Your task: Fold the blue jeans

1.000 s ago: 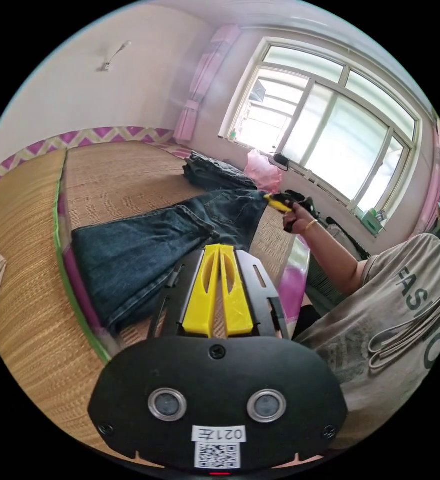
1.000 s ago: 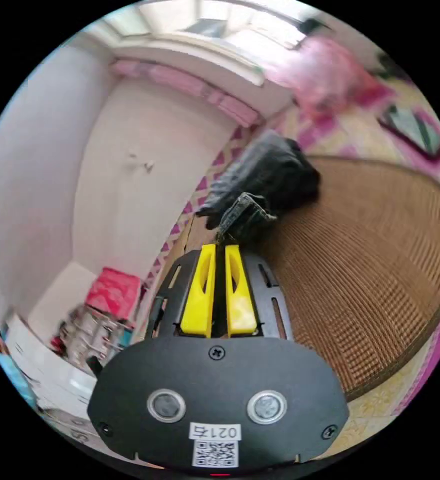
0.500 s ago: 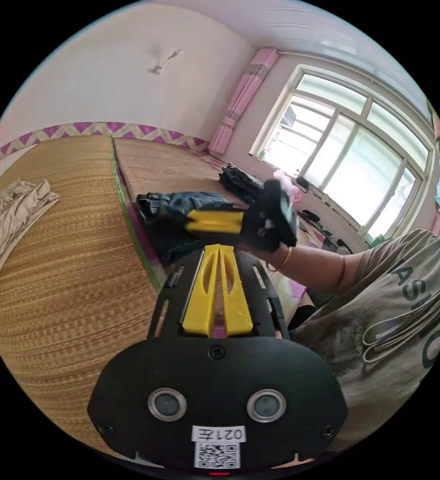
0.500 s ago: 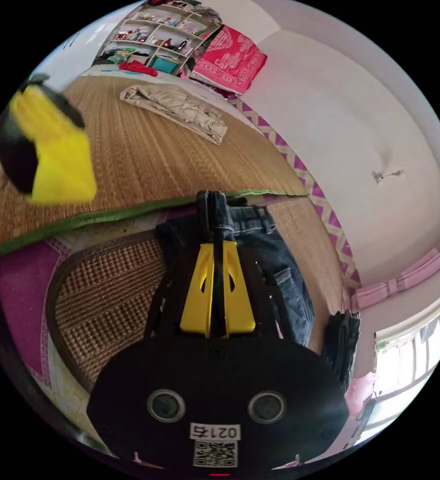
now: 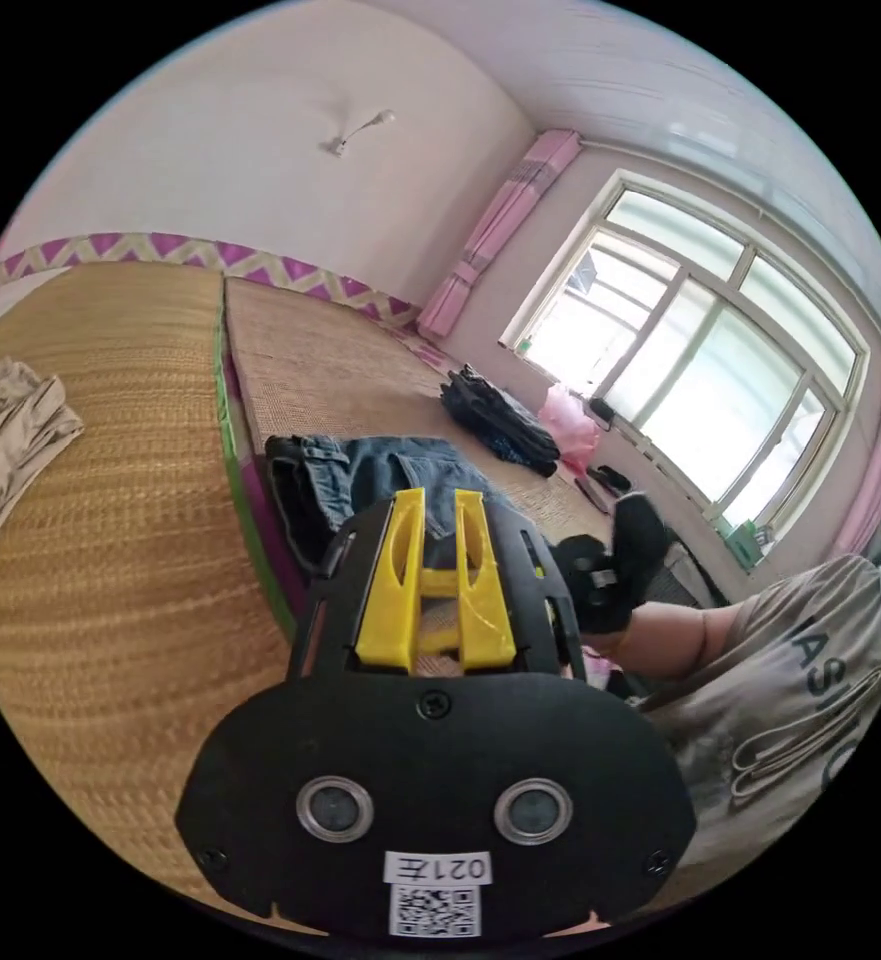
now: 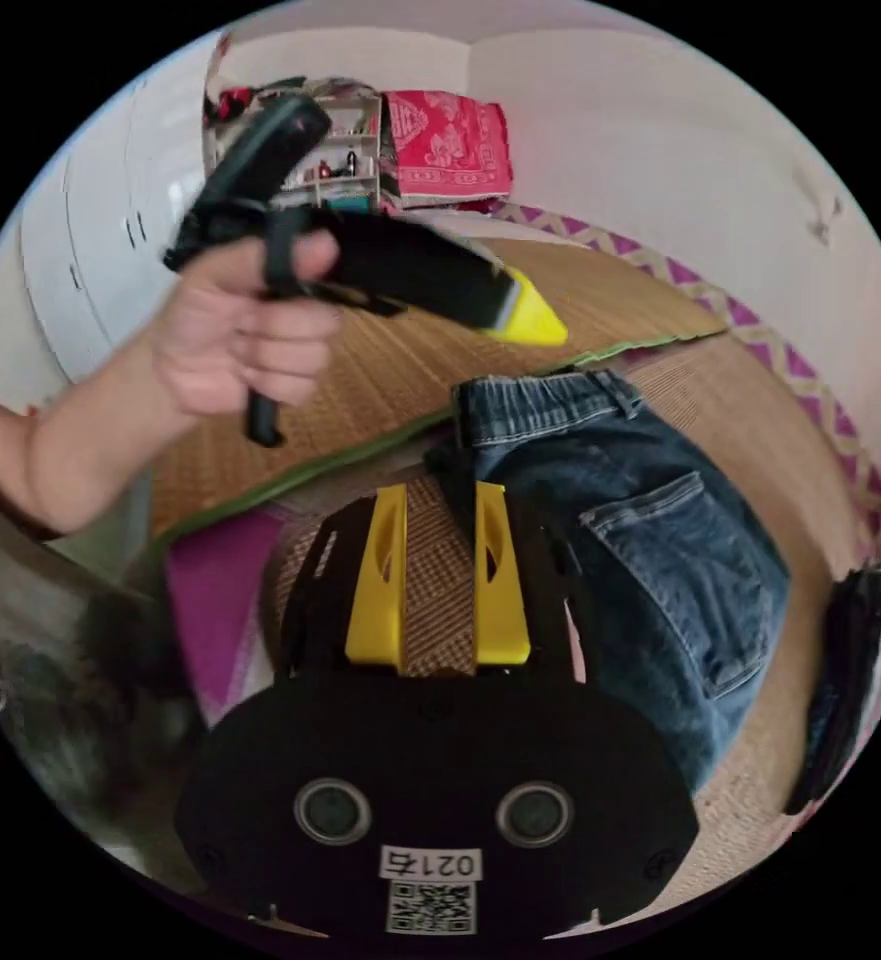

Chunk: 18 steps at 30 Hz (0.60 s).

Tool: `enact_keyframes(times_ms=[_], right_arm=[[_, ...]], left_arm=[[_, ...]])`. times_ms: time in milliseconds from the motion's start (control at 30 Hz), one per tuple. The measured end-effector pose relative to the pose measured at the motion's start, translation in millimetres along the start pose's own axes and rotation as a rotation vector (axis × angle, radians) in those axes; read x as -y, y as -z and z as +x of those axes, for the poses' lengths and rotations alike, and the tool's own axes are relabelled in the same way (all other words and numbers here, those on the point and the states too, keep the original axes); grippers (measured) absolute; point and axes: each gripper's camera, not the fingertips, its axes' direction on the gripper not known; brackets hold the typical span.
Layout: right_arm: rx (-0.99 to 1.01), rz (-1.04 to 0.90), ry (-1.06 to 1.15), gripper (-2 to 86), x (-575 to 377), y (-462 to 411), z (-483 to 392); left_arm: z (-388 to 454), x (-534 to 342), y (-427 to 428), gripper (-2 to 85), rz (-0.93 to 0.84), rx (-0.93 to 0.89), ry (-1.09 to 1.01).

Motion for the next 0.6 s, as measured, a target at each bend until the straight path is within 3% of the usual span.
enact_keyframes(times_ms=[33,100,200,300,433,533,600], right_arm=[[0.107,0.035,-0.040,8.7,-21,12,23],[0.079,0.137,-0.189,8.7,-63,43,66],[-0.068,0.234,-0.431,9.6,-146,90,152],[-0.086,0.202,-0.632,11.0,-228,86,251],[0.275,0.216,-0.903,11.9,-337,12,372],[0.472,0.178,-1.026,13.1,-386,-61,422],[0.524,0.110,-1.053,13.4,-402,-101,439]], left_arm=[[-12,2,-33,2.8,-0.092,0.070,0.027],[-39,-9,-81,0.2,-0.274,0.221,0.089],[-68,-30,-84,-0.5,-0.219,0.108,0.188],[-61,-42,-86,-0.1,-0.210,0.154,0.192],[-69,-61,-73,7.5,-0.107,0.146,0.251],[-101,-67,-99,17.0,-0.219,0.032,0.373],[-116,-73,-116,18.5,-0.262,-0.009,0.418]])
